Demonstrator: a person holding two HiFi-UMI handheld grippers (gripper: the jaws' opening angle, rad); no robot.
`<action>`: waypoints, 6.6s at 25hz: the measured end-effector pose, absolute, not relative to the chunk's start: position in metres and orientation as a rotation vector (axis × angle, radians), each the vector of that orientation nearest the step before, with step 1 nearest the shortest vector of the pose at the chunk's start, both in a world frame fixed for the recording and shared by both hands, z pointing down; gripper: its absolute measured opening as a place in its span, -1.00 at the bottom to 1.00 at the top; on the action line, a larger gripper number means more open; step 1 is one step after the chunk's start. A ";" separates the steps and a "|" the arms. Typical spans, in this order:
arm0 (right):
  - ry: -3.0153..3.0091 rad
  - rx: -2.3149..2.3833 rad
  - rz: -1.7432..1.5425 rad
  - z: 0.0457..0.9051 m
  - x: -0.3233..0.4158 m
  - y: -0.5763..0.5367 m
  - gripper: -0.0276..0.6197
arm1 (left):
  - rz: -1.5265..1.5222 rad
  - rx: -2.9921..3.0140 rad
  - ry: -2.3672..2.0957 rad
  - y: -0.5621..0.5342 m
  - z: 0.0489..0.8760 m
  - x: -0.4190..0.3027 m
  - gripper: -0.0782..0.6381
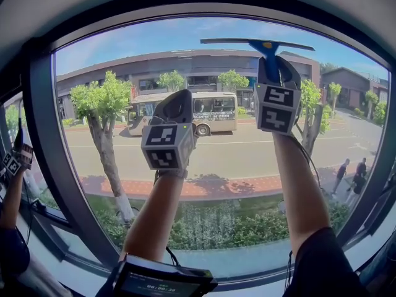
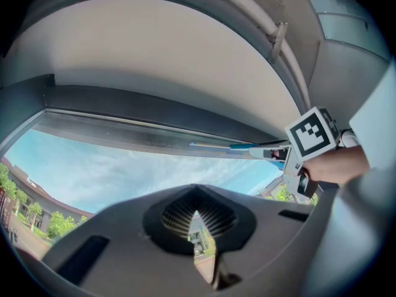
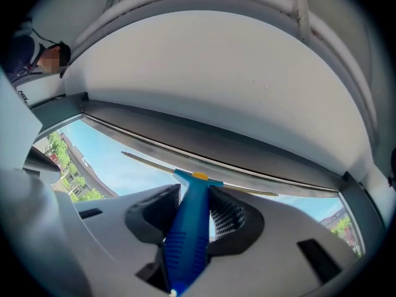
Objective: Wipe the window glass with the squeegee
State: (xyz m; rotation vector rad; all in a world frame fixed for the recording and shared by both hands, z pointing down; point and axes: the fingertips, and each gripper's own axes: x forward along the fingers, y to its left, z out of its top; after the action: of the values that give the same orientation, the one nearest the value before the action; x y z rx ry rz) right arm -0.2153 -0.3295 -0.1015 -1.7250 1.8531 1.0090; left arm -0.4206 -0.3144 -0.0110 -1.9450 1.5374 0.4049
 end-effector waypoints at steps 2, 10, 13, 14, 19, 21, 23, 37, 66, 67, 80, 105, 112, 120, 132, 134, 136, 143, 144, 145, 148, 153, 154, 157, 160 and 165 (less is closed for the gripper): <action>1.858 -1.727 1.012 -0.097 -0.216 -0.330 -0.47 | 0.403 -1.952 1.540 -0.315 -0.008 -0.419 -0.78; 1.866 -1.719 0.994 -0.082 -0.219 -0.330 -0.47 | 0.385 -1.978 1.546 -0.322 0.005 -0.416 -0.78; 1.869 -1.717 0.994 -0.075 -0.218 -0.331 -0.47 | 0.376 -1.987 1.546 -0.324 0.010 -0.413 -0.78; 1.870 -1.716 0.994 -0.073 -0.217 -0.331 -0.47 | 0.374 -1.989 1.545 -0.325 0.012 -0.413 -0.78; 1.870 -1.718 0.991 -0.063 -0.221 -0.332 -0.47 | 0.365 -2.001 1.544 -0.329 0.022 -0.414 -0.78; 1.874 -1.718 0.992 -0.058 -0.222 -0.332 -0.47 | 0.365 -2.009 1.547 -0.330 0.026 -0.414 -0.78; 1.876 -1.720 0.993 -0.054 -0.222 -0.331 -0.47 | 0.369 -2.017 1.543 -0.331 0.029 -0.412 -0.78; 1.886 -1.725 0.981 -0.024 -0.222 -0.327 -0.47 | 0.378 -2.061 1.546 -0.333 0.053 -0.407 -0.78; 1.957 -1.769 0.932 0.058 -0.231 -0.323 -0.47 | 0.388 -2.168 1.551 -0.331 0.108 -0.407 -0.78; 1.960 -1.771 0.928 0.063 -0.233 -0.323 -0.47 | 0.390 -2.172 1.554 -0.331 0.112 -0.409 -0.78; 1.986 -1.800 0.908 0.101 -0.232 -0.323 -0.47 | 0.358 -2.207 1.575 -0.335 0.146 -0.413 -0.78; 2.030 -1.894 0.912 0.188 -0.228 -0.318 -0.47 | 0.330 -2.294 1.626 -0.335 0.221 -0.405 -0.78; 2.066 -1.900 0.901 0.217 -0.226 -0.319 -0.47 | 0.340 -2.346 1.656 -0.338 0.253 -0.407 -0.78; 2.110 -1.921 0.887 0.237 -0.230 -0.316 -0.47 | 0.280 -2.345 1.629 -0.337 0.266 -0.399 -0.78; 2.122 -1.953 0.832 0.268 -0.227 -0.314 -0.47 | 0.214 -2.377 1.641 -0.334 0.295 -0.395 -0.78; 2.129 -1.958 0.829 0.273 -0.226 -0.315 -0.47 | 0.204 -2.373 1.645 -0.334 0.298 -0.395 -0.78; 2.135 -1.965 0.827 0.279 -0.225 -0.314 -0.47 | 0.203 -2.375 1.657 -0.333 0.303 -0.397 -0.78; 2.150 -1.986 0.780 0.300 -0.223 -0.314 -0.47 | 0.186 -2.393 1.675 -0.332 0.318 -0.394 -0.78; 2.154 -1.990 0.772 0.304 -0.223 -0.313 -0.47 | 0.186 -2.396 1.674 -0.332 0.320 -0.394 -0.78; 2.160 -1.994 0.767 0.307 -0.223 -0.313 -0.47 | 0.184 -2.399 1.674 -0.332 0.321 -0.394 -0.78; 2.178 -2.006 0.759 0.313 -0.224 -0.312 -0.47 | 0.172 -2.409 1.679 -0.331 0.322 -0.393 -0.78; 2.199 -2.018 0.743 0.337 -0.226 -0.314 -0.47 | 0.139 -2.418 1.691 -0.333 0.345 -0.394 -0.78; 2.202 -2.020 0.738 0.342 -0.226 -0.314 -0.47 | 0.133 -2.418 1.703 -0.333 0.352 -0.396 -0.78; 2.214 -2.026 0.715 0.364 -0.228 -0.310 -0.47 | 0.143 -2.433 1.748 -0.330 0.381 -0.402 -0.78; 2.237 -2.033 0.717 0.368 -0.226 -0.307 -0.47 | 0.144 -2.451 1.761 -0.326 0.388 -0.397 -0.78; 2.269 -2.059 0.690 0.380 -0.230 -0.309 -0.47 | 0.153 -2.466 1.786 -0.327 0.390 -0.401 -0.78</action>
State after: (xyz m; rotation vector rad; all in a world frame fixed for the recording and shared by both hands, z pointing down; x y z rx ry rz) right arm -0.2296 -0.3086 0.3797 -2.0586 2.2688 0.6900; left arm -0.4012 -0.3269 0.3898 -2.4662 1.7856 0.1533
